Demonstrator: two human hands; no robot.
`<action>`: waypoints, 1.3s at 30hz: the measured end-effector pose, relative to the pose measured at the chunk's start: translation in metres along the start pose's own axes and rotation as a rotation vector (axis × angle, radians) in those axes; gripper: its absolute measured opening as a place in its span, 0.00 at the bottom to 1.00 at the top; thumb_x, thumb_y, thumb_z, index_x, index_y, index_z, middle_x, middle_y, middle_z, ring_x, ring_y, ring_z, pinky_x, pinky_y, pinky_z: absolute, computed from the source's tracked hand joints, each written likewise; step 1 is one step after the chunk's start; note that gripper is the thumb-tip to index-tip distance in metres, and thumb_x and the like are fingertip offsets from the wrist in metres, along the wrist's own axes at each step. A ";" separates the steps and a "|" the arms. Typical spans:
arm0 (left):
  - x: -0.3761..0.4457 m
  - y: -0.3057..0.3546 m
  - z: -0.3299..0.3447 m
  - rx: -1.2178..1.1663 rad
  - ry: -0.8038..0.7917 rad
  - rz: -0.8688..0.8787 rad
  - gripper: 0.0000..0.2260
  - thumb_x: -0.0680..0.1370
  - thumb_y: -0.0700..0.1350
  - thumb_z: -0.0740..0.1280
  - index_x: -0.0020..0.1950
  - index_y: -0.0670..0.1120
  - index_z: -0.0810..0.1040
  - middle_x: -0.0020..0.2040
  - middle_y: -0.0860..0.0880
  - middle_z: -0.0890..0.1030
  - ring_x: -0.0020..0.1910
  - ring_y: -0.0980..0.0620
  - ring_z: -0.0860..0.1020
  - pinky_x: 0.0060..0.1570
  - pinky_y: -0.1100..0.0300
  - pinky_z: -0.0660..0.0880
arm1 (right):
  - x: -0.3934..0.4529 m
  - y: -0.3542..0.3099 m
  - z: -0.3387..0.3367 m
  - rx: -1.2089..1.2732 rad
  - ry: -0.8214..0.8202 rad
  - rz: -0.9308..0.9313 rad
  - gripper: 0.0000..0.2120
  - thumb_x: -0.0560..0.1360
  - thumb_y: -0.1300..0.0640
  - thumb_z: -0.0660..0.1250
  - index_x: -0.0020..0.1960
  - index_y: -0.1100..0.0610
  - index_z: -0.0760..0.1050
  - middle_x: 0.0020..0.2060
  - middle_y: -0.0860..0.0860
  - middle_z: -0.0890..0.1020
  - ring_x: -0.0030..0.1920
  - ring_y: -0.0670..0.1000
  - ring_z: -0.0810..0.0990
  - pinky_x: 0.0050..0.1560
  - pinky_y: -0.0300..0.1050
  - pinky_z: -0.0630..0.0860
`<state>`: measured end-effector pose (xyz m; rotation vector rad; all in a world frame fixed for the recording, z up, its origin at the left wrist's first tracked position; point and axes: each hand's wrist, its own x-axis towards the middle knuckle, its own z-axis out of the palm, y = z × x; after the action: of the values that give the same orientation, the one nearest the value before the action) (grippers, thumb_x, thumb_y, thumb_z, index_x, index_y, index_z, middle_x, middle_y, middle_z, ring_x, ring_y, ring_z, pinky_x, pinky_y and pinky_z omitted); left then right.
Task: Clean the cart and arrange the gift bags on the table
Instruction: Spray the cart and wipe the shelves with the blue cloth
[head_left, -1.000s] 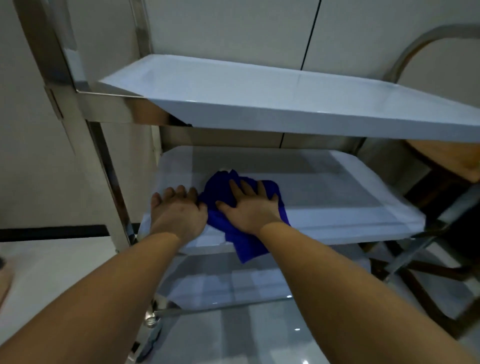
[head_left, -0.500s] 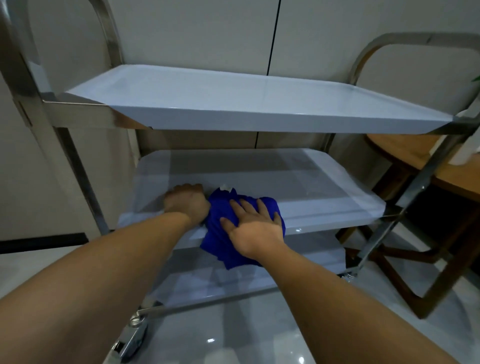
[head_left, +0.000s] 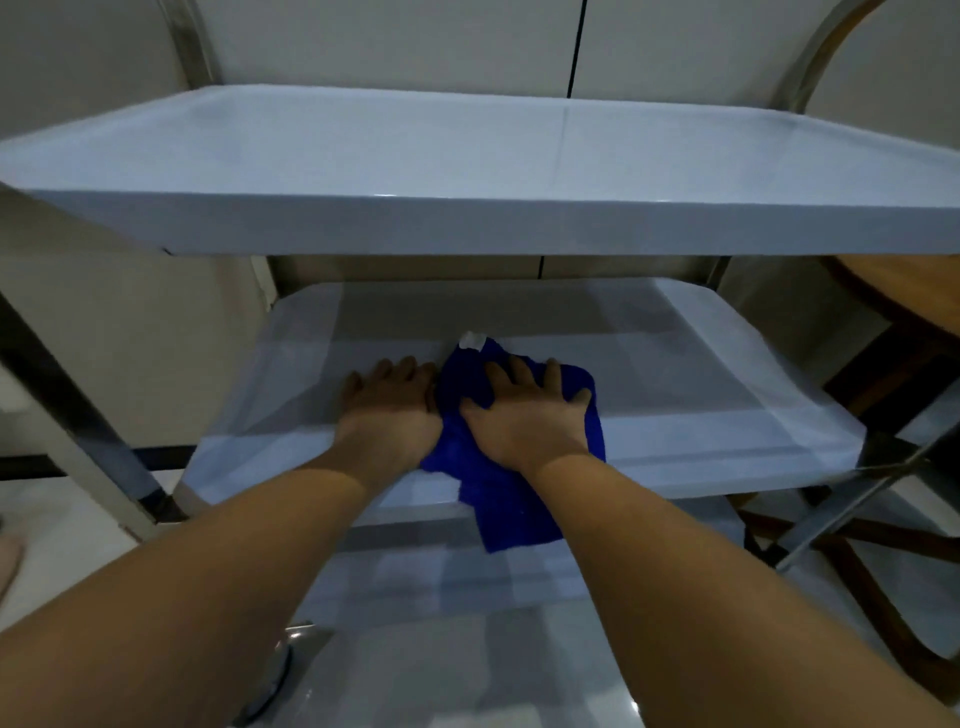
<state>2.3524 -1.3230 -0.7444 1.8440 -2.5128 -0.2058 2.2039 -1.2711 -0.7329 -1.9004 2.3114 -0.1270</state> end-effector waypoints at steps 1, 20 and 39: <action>0.000 0.000 0.002 0.003 0.025 0.000 0.24 0.85 0.52 0.49 0.81 0.52 0.57 0.81 0.49 0.60 0.79 0.45 0.58 0.76 0.44 0.53 | 0.011 0.002 0.000 0.007 -0.008 -0.013 0.33 0.80 0.32 0.46 0.82 0.43 0.47 0.82 0.48 0.50 0.80 0.62 0.43 0.72 0.75 0.48; -0.002 0.000 0.006 -0.111 0.149 -0.060 0.24 0.84 0.55 0.50 0.81 0.55 0.59 0.82 0.52 0.59 0.81 0.48 0.54 0.79 0.45 0.47 | 0.171 -0.008 -0.027 0.166 -0.017 -0.174 0.36 0.79 0.34 0.54 0.79 0.56 0.62 0.75 0.58 0.67 0.74 0.61 0.66 0.75 0.58 0.59; 0.002 0.000 0.004 -0.051 0.103 -0.069 0.21 0.84 0.53 0.49 0.78 0.55 0.65 0.78 0.52 0.66 0.76 0.44 0.62 0.75 0.45 0.58 | 0.055 0.021 -0.006 -0.065 -0.051 -0.123 0.39 0.76 0.25 0.44 0.81 0.41 0.43 0.82 0.47 0.47 0.80 0.62 0.42 0.74 0.72 0.50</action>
<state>2.3517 -1.3248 -0.7490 1.8720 -2.3570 -0.1697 2.1722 -1.3214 -0.7335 -2.0524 2.1913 -0.0170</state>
